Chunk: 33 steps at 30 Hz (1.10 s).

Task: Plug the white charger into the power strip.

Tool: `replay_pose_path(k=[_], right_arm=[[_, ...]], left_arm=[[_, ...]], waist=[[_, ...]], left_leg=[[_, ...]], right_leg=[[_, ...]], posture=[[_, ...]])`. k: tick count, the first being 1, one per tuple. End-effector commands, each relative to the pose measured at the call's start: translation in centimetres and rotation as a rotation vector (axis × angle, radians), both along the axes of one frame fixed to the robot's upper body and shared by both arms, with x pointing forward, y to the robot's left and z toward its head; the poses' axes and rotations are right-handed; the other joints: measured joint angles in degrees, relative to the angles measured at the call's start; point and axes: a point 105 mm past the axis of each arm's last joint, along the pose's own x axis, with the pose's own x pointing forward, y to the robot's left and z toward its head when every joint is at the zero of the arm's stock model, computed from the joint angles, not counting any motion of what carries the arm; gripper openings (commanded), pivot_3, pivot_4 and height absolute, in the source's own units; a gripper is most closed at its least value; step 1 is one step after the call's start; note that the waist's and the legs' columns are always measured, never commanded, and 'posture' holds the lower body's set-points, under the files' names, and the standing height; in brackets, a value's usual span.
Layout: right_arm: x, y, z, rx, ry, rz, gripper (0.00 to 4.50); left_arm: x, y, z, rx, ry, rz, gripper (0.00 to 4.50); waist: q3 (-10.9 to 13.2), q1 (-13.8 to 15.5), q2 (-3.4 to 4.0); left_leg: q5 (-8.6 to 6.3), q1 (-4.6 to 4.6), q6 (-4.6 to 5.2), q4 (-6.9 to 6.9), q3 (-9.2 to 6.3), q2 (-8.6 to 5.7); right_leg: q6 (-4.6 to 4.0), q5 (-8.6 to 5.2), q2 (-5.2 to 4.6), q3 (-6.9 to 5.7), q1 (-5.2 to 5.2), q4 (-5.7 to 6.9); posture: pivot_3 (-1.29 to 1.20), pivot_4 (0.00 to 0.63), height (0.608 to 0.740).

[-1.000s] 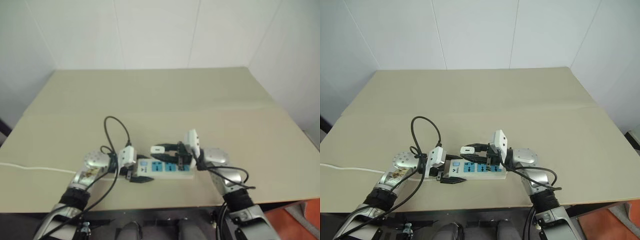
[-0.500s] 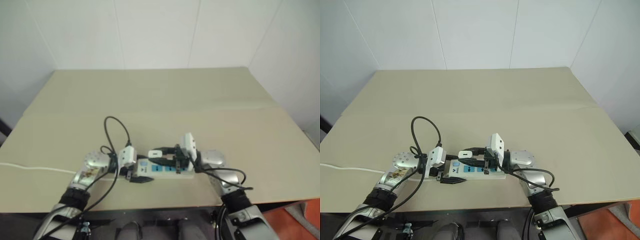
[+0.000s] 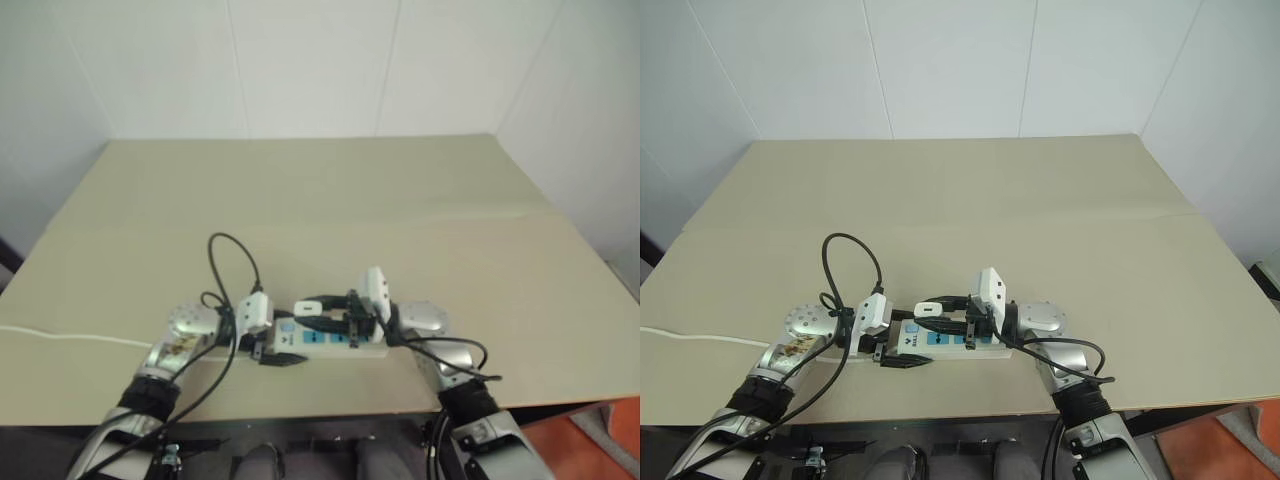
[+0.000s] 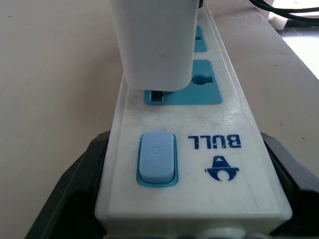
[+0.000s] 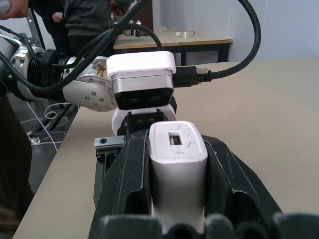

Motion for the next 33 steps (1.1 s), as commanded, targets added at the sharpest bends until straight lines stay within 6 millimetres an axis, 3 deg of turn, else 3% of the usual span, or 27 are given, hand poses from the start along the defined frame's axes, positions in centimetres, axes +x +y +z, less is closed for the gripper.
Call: replay_pose_path(k=[1,15,27,33], right_arm=[[0.3,-0.2,0.3,-0.001,-0.03,-0.016,1.15],[0.2,-1.4,-0.7,-0.038,-0.012,-0.033,1.15],[0.5,-1.1,-2.2,-0.061,0.024,-0.043,1.15],[0.7,-2.6,-3.8,-0.09,0.072,-0.085,1.15]], left_arm=[[-0.8,0.3,-1.1,0.063,0.026,-0.033,3.34],[-0.9,0.3,-1.1,0.065,0.028,-0.036,3.34],[-0.9,0.4,-1.1,0.067,0.027,-0.03,3.34],[-0.9,0.5,-1.1,0.067,0.026,-0.023,3.34]], waist=[[0.0,0.0,0.0],[0.0,0.1,0.0],[0.0,0.1,-0.01],[0.0,0.0,-0.01]], left_leg=[[0.0,0.0,0.0,0.0,0.0,0.0],[0.0,0.07,0.0,0.0,0.0,0.0],[0.0,0.35,0.0,-0.03,-0.02,0.01],[0.0,0.64,0.0,-0.09,-0.01,0.02]], right_leg=[[0.0,0.0,0.0,0.0,0.0,0.0],[0.0,0.0,0.0,-0.01,0.1,-0.04],[0.2,-0.13,0.0,-0.03,0.46,-0.17],[0.29,-0.22,0.0,-0.03,0.74,-0.2]], posture=[[0.0,0.15,0.74],[0.0,0.15,0.74],[0.0,0.15,0.74],[0.0,0.15,0.74]])
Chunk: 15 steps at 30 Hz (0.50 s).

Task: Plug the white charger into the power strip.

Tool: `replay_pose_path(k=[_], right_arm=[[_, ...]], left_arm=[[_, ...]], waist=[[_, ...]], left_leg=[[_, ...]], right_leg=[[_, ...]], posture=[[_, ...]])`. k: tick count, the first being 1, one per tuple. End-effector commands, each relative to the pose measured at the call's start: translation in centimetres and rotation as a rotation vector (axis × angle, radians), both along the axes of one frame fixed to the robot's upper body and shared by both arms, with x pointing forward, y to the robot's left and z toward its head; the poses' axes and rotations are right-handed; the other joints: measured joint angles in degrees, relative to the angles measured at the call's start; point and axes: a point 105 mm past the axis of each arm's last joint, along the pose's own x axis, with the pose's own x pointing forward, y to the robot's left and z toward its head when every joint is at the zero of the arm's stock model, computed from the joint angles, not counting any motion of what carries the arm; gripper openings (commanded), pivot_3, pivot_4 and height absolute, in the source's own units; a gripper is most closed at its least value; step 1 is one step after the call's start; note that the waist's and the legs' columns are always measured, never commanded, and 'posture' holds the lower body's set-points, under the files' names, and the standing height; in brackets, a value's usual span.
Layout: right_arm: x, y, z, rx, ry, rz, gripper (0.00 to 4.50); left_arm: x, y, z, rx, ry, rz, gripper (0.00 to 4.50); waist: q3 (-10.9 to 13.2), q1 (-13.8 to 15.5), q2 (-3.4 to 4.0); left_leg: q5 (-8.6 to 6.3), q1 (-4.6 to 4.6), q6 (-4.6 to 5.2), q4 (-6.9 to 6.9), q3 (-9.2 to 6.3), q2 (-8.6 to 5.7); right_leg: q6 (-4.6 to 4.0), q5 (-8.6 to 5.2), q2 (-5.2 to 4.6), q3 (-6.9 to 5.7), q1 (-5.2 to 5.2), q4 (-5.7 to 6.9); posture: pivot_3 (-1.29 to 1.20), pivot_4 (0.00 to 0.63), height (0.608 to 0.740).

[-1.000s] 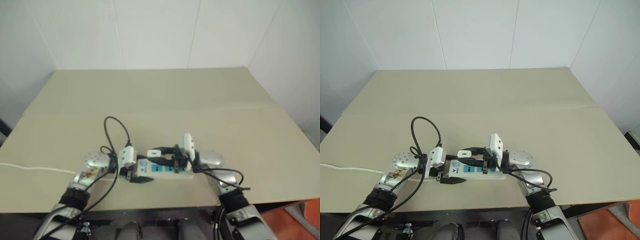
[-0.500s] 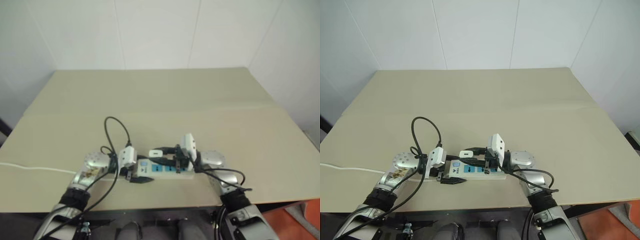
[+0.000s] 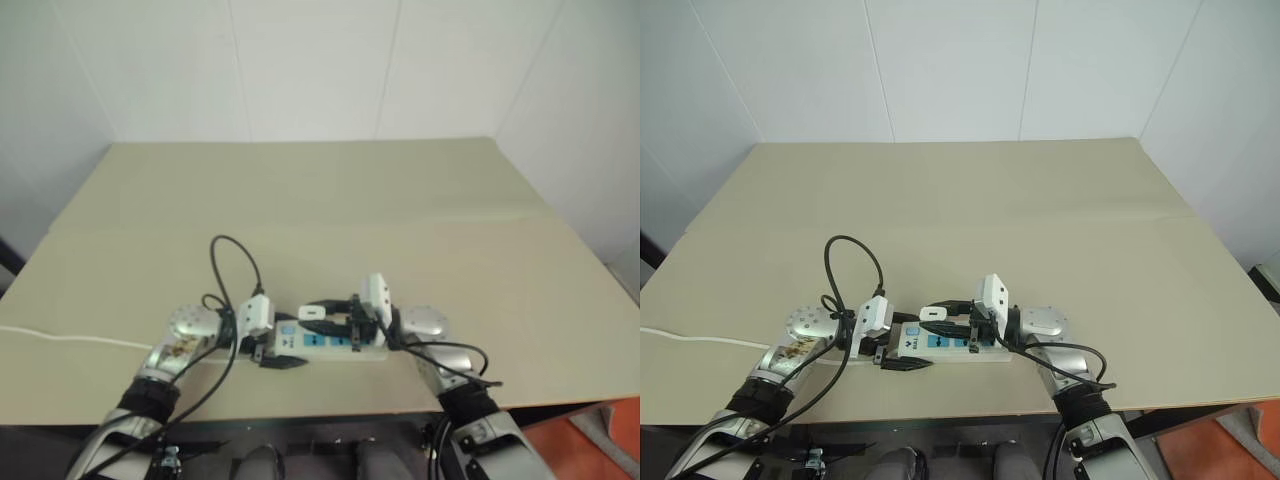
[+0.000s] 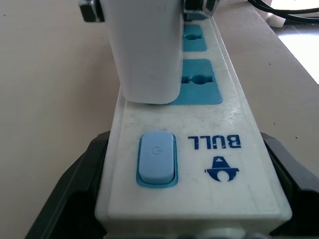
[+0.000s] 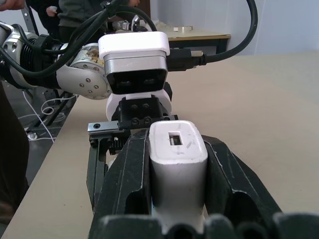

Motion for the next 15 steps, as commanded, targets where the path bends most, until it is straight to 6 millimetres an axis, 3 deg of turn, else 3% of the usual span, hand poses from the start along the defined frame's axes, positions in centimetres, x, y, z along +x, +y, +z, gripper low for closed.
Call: replay_pose_path(k=[1,9,15], right_arm=[[0.7,-2.3,-2.6,-0.074,0.073,-0.085,1.15],[0.8,-5.0,-4.9,-0.159,0.128,-0.116,1.15],[1.3,-4.5,-4.9,-0.19,0.122,-0.087,1.15]], left_arm=[[-0.7,0.6,-0.8,0.057,0.019,-0.021,3.34],[-0.7,1.0,-0.8,0.067,0.018,-0.017,3.34],[-0.7,1.1,-0.8,0.07,0.016,-0.017,3.34]], waist=[[0.0,0.0,0.0],[0.0,0.1,-0.06],[-0.1,0.1,-0.18]], left_leg=[[0.0,0.01,0.0,0.0,0.0,0.0],[0.0,0.05,0.0,-0.02,0.0,0.0],[0.0,0.1,0.0,-0.03,0.0,0.0]], right_leg=[[0.0,0.0,0.0,0.0,0.01,-0.01],[0.0,-0.01,-0.01,0.0,0.08,-0.05],[0.0,-0.01,-0.02,0.0,0.14,-0.07]], posture=[[0.0,0.15,0.74],[0.0,0.15,0.74],[0.0,0.15,0.74]])
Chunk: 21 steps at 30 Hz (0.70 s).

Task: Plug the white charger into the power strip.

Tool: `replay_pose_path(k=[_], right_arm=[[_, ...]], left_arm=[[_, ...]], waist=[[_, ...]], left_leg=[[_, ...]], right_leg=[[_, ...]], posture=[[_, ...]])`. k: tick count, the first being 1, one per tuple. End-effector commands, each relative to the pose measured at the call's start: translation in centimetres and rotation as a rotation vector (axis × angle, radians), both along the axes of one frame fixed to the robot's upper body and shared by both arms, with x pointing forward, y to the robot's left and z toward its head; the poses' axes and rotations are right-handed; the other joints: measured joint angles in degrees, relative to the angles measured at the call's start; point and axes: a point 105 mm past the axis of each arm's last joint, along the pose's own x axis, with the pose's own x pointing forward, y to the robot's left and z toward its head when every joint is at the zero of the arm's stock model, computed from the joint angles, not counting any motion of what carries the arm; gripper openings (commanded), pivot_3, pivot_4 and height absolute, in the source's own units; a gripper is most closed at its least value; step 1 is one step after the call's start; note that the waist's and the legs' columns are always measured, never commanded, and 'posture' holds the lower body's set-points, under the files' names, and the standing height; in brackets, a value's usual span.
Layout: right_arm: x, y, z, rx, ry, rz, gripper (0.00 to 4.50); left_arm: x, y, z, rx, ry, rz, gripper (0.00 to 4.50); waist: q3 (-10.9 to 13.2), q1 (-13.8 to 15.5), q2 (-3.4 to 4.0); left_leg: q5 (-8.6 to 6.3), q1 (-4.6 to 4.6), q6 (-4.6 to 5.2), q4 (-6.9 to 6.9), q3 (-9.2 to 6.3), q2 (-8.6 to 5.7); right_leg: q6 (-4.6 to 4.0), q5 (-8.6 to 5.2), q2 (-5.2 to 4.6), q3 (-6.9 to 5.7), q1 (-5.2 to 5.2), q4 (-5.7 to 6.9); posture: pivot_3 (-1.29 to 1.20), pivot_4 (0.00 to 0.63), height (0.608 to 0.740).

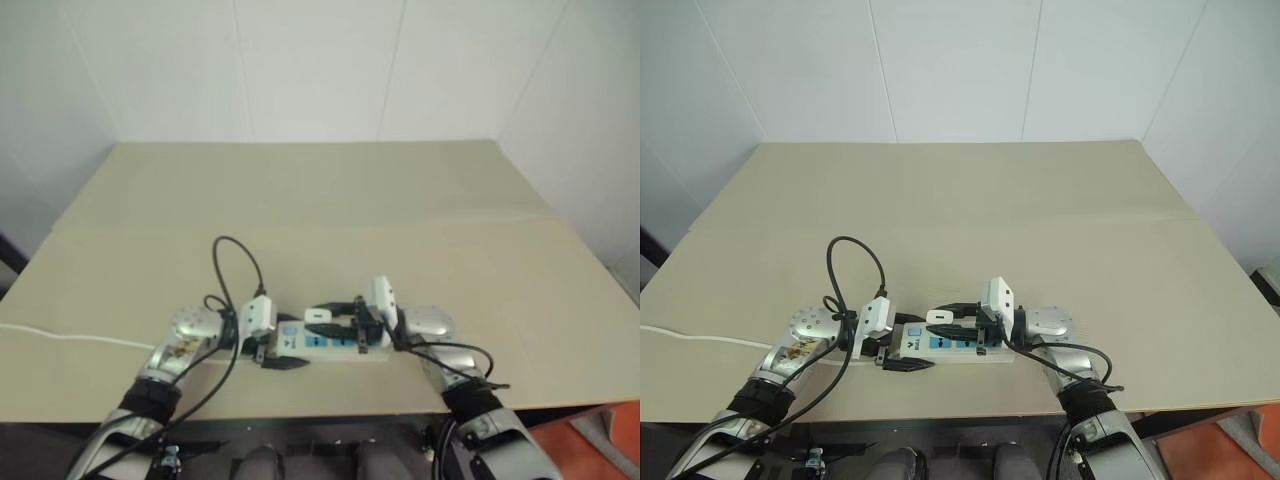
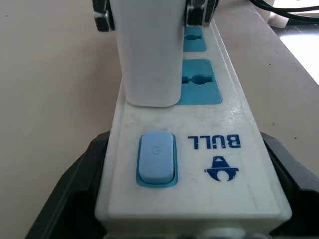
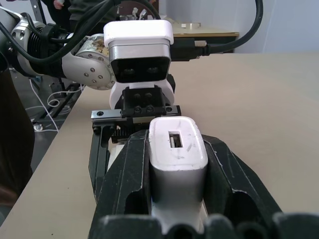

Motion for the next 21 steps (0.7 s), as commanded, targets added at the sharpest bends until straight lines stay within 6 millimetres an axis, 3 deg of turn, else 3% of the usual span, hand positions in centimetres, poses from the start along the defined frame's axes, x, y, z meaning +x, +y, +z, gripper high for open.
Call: replay_pose_path(k=[1,5,12,21], right_arm=[[1.1,-3.4,-4.0,-0.163,0.118,-0.111,1.15],[1.0,-2.3,-3.8,-0.16,0.135,-0.07,1.15],[0.7,-2.3,-4.3,-0.166,0.152,-0.06,1.15],[-0.1,-2.1,-3.9,-0.153,0.189,-0.024,4.26]], left_arm=[[-0.6,1.3,-0.7,0.068,0.017,-0.017,3.34],[-0.6,1.3,-0.6,0.066,0.016,-0.016,3.34],[-0.7,1.4,-0.7,0.064,0.016,-0.01,3.34],[-0.7,1.3,-0.7,0.064,0.016,-0.01,3.34]], waist=[[0.0,-0.1,-0.02],[0.0,-0.1,-0.04],[0.0,-0.1,-0.05],[-0.3,-0.2,-0.51]], left_leg=[[0.0,0.01,0.0,0.0,0.0,0.0],[0.0,0.12,0.0,-0.02,0.01,0.01],[0.0,0.45,0.0,-0.15,0.03,0.03],[-0.07,0.7,0.07,-0.29,0.03,0.18]], right_leg=[[0.0,0.0,0.0,0.0,0.01,0.0],[-0.03,-0.01,0.01,0.01,0.06,0.01],[-0.05,-0.09,0.01,0.02,0.39,-0.05],[-0.26,-0.23,0.11,-0.03,0.58,-0.06]], posture=[[0.0,0.15,0.74],[0.0,0.15,0.74],[0.0,0.15,0.74],[0.0,0.15,0.74]])
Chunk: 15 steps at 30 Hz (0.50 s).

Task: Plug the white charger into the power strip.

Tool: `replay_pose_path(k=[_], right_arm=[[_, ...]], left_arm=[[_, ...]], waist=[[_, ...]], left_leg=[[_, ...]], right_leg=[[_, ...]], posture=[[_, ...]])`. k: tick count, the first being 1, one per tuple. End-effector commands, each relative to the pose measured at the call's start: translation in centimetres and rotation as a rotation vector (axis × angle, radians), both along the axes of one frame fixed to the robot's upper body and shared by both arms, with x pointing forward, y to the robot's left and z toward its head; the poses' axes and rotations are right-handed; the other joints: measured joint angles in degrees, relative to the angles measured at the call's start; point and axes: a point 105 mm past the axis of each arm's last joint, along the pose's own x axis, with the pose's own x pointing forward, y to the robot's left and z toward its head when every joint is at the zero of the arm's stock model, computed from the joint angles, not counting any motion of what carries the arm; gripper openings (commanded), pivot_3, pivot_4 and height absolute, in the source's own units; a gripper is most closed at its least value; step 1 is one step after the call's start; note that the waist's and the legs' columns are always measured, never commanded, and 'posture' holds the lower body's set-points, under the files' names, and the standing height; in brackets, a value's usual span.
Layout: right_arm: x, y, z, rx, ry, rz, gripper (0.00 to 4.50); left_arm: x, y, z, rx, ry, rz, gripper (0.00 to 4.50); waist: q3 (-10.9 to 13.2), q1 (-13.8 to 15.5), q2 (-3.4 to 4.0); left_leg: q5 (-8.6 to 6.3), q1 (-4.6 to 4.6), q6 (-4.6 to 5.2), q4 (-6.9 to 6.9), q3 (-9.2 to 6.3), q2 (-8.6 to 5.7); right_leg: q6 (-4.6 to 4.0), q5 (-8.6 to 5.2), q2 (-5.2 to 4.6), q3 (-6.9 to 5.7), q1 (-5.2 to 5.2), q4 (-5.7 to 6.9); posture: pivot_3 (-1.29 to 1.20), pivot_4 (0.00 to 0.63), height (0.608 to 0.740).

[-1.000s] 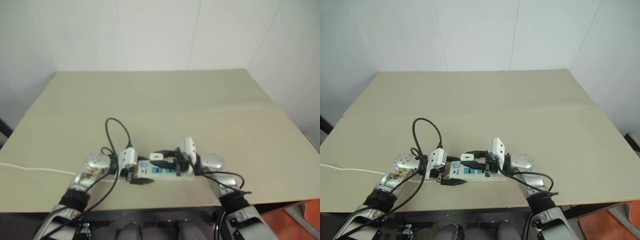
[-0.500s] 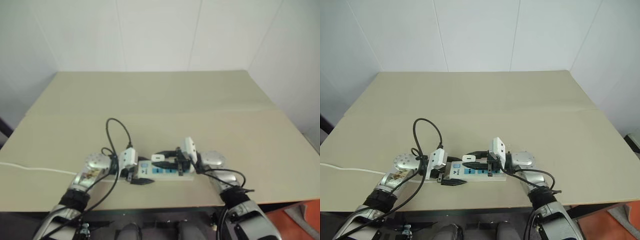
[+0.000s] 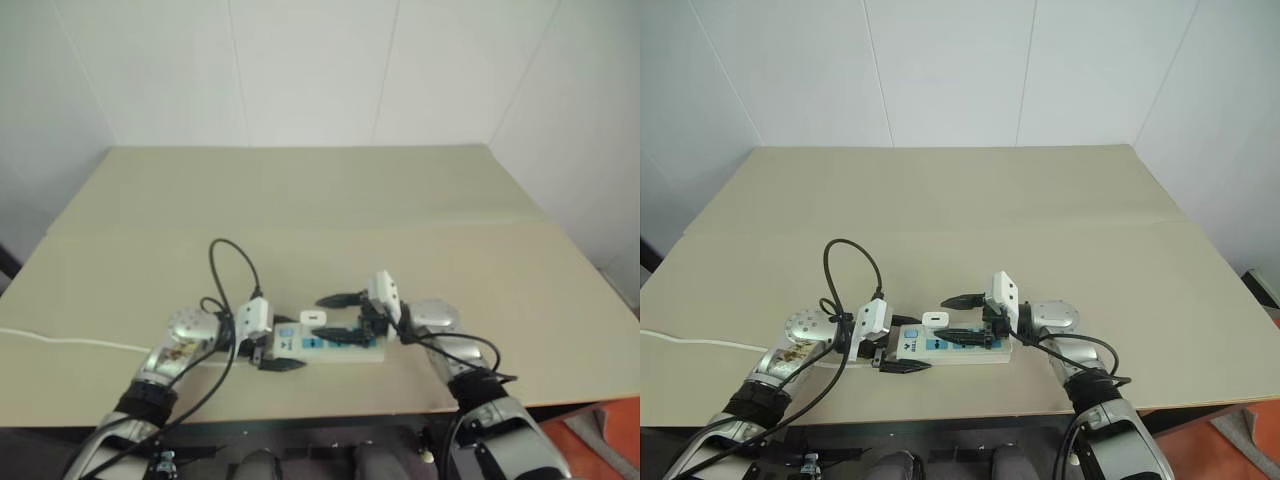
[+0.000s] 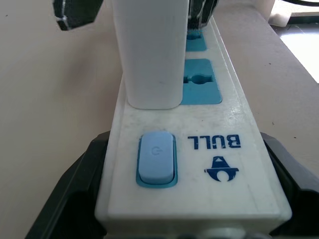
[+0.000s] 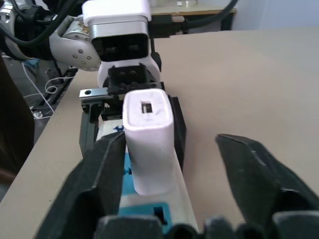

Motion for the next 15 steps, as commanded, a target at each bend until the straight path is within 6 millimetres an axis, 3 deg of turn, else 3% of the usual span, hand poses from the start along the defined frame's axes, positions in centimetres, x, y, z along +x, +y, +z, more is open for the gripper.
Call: replay_pose_path(k=[1,6,8,10,15], right_arm=[[-0.9,-0.8,-3.0,-0.088,0.118,-0.004,4.47],[-1.0,-0.8,-2.8,-0.09,0.092,-0.001,4.47],[-1.0,-0.8,-2.7,-0.089,0.078,-0.008,4.5],[-0.9,-0.7,-2.6,-0.088,0.07,-0.011,4.5],[-0.9,-0.5,-2.2,-0.077,0.049,-0.015,4.5]], left_arm=[[-0.5,0.7,-0.3,0.053,0.006,-0.026,3.34],[-0.1,0.6,0.0,0.038,-0.004,-0.016,3.34],[0.0,0.4,0.8,0.005,0.0,-0.006,4.07],[0.1,0.3,1.7,-0.029,-0.002,-0.004,4.46],[-0.2,0.3,4.1,-0.093,-0.033,-0.02,4.46]], waist=[[0.0,0.1,-0.01],[0.0,0.2,-0.01],[0.0,0.2,-0.01],[0.0,0.2,-0.01],[0.0,0.2,-0.01]], left_leg=[[-0.01,0.0,0.01,-0.01,0.0,0.03],[-0.11,-0.01,0.0,-0.03,0.0,0.14],[-0.13,-0.01,0.0,-0.03,0.0,0.2],[-0.13,-0.02,0.0,-0.03,0.0,0.24],[-0.13,-0.01,-0.01,-0.03,0.01,0.26]], right_leg=[[-0.02,-0.01,0.02,-0.01,0.0,0.0],[-0.11,-0.12,0.11,-0.07,0.0,0.0],[-0.13,-0.13,0.16,-0.09,-0.01,0.0],[-0.14,-0.14,0.19,-0.09,-0.03,0.02],[-0.15,-0.15,0.2,-0.1,-0.02,0.01]], posture=[[0.0,0.15,0.74],[0.0,0.15,0.74],[0.0,0.15,0.74],[0.0,0.15,0.74],[0.0,0.15,0.74]])
